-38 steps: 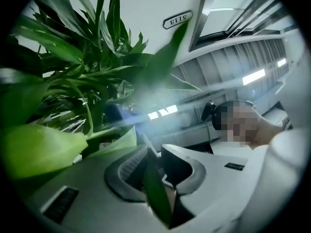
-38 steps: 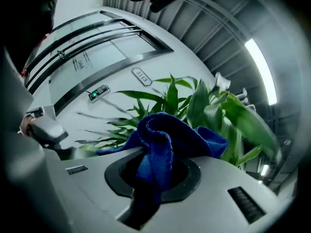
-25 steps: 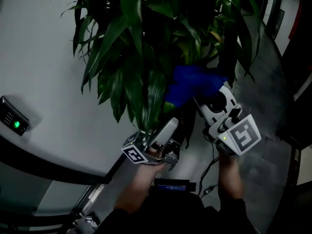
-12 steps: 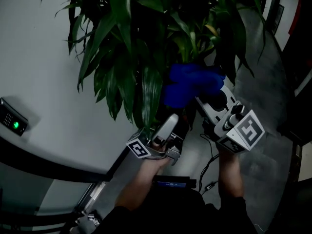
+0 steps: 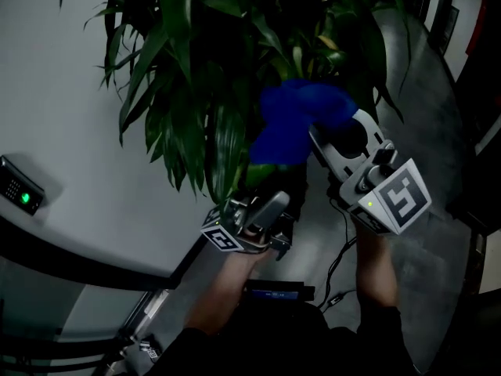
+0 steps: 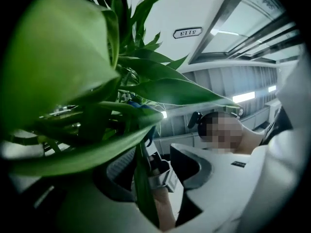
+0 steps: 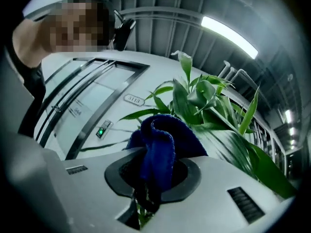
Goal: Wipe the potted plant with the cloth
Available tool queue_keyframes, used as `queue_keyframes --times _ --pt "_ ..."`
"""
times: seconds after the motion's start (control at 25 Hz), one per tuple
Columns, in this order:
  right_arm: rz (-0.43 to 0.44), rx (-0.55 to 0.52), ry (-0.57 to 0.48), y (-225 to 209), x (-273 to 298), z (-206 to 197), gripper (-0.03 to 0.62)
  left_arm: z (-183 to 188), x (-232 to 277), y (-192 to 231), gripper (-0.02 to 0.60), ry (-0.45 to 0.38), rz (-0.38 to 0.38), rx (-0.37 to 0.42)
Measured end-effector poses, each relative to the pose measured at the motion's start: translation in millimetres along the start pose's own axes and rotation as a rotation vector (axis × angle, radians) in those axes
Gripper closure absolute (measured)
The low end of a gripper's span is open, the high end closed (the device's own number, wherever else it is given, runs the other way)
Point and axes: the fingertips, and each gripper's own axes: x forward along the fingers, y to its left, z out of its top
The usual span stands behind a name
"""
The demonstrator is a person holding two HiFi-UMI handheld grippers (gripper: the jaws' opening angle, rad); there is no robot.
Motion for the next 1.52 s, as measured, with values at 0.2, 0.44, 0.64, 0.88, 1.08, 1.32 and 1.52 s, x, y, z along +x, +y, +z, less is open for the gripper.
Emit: queue_keyframes --times 0.2,0.44,0.64,0.88,1.08,1.32,1.52 --pt "0.049 -0.099 0.157 21 -5 -34 0.519 -3 0 -9 0.34 0.051 0.031 0.11" --pt "0.113 -0.122 0.252 51 -25 -55 0.519 -9 -1 -16 0.288 0.096 0.058 0.18" --pt "0.186 -0.139 0.307 76 -43 -61 0.519 -14 -4 -15 0.255 0.12 0.075 0.191" --pt "0.301 -0.158 0.387 109 -65 -73 0.519 -13 -7 -18 0.233 0.116 0.076 0.201" --pt "0.354 -0.154 0.437 120 -84 -75 0.519 -12 -10 -19 0.232 0.108 0.079 0.191" --pt "0.124 -0.087 0.175 72 -82 6 0.519 -8 -10 -20 0.233 0.078 0.067 0.144" --pt "-0.005 -0.204 -0.007 33 -47 61 0.519 -8 -7 -21 0.232 0.057 0.053 0.105"
